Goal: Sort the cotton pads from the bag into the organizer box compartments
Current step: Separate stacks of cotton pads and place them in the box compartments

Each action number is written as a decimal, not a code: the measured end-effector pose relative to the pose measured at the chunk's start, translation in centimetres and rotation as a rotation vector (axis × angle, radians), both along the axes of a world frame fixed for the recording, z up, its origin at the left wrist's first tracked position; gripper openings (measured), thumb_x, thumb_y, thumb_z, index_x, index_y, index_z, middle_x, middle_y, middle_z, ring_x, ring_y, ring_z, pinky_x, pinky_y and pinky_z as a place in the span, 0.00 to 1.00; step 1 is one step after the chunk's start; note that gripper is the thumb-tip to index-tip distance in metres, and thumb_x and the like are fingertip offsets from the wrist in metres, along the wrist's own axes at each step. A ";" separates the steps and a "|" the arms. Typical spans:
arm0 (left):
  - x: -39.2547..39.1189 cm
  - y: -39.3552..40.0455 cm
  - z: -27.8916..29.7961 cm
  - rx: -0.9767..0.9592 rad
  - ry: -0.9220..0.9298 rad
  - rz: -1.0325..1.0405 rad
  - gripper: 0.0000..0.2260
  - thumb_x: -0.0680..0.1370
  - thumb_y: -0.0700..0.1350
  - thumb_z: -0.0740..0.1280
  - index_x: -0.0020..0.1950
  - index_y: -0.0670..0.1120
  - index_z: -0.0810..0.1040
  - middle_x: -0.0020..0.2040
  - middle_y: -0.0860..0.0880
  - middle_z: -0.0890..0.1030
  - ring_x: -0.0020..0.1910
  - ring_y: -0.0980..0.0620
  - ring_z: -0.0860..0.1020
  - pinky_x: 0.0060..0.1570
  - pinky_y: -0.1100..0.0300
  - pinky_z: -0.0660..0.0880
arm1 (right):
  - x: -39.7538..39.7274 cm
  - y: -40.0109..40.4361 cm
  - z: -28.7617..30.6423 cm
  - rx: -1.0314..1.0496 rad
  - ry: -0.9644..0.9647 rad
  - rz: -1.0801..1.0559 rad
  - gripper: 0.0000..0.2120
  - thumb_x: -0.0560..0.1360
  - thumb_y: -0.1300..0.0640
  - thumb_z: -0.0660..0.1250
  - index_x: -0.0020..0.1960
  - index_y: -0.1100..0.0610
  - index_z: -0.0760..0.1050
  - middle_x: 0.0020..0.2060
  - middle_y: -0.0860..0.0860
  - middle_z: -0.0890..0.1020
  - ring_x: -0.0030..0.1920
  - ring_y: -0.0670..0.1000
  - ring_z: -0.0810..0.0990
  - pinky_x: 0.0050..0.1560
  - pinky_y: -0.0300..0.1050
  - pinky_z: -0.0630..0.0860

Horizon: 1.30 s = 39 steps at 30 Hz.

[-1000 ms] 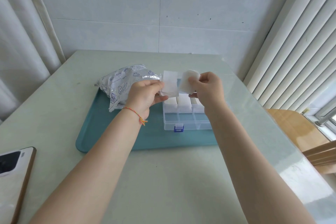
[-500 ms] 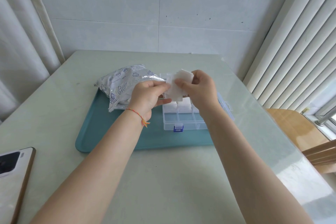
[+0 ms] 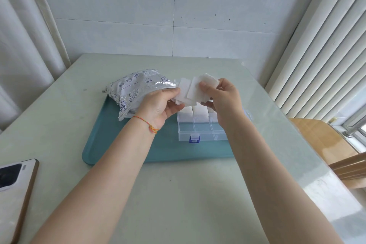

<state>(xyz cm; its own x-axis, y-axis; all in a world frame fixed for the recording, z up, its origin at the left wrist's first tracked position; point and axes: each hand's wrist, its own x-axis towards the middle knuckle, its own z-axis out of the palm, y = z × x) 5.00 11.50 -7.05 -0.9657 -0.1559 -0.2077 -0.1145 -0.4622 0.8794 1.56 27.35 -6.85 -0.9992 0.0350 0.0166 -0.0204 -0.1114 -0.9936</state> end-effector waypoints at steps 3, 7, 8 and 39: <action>0.1 -0.4 0.3 0.068 0.057 -0.014 0.05 0.80 0.40 0.66 0.44 0.44 0.78 0.35 0.50 0.79 0.31 0.56 0.77 0.29 0.66 0.75 | -0.3 0.4 -0.1 0.216 0.030 -0.103 0.10 0.73 0.58 0.74 0.43 0.59 0.73 0.38 0.53 0.78 0.36 0.54 0.79 0.37 0.52 0.80; 0.3 -0.5 0.5 -0.033 0.191 -0.097 0.08 0.79 0.43 0.67 0.41 0.50 0.82 0.41 0.52 0.80 0.43 0.55 0.76 0.44 0.62 0.74 | -0.2 0.3 0.0 0.332 0.031 -0.058 0.09 0.74 0.55 0.73 0.43 0.61 0.80 0.35 0.53 0.80 0.31 0.52 0.73 0.30 0.44 0.71; 0.3 -0.3 0.4 -0.094 0.196 -0.097 0.07 0.78 0.43 0.67 0.42 0.49 0.82 0.43 0.51 0.81 0.45 0.53 0.77 0.48 0.59 0.74 | -0.1 0.2 0.1 0.324 0.032 -0.029 0.08 0.74 0.57 0.72 0.43 0.62 0.80 0.33 0.53 0.79 0.30 0.52 0.71 0.29 0.43 0.69; 0.0 0.2 -0.5 -0.064 0.098 -0.079 0.09 0.78 0.34 0.66 0.57 0.40 0.79 0.48 0.42 0.81 0.43 0.47 0.80 0.38 0.59 0.80 | 0.6 -0.1 1.1 0.002 -0.015 0.095 0.05 0.76 0.61 0.71 0.48 0.60 0.75 0.37 0.54 0.82 0.34 0.51 0.82 0.33 0.40 0.76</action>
<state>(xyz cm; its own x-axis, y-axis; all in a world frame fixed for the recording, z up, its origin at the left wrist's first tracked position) 4.99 11.68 -7.51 -0.9907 -0.0880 -0.1042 -0.0610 -0.3973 0.9157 2.12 27.23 -5.72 -0.9982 -0.0596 0.0019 0.0047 -0.1103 -0.9939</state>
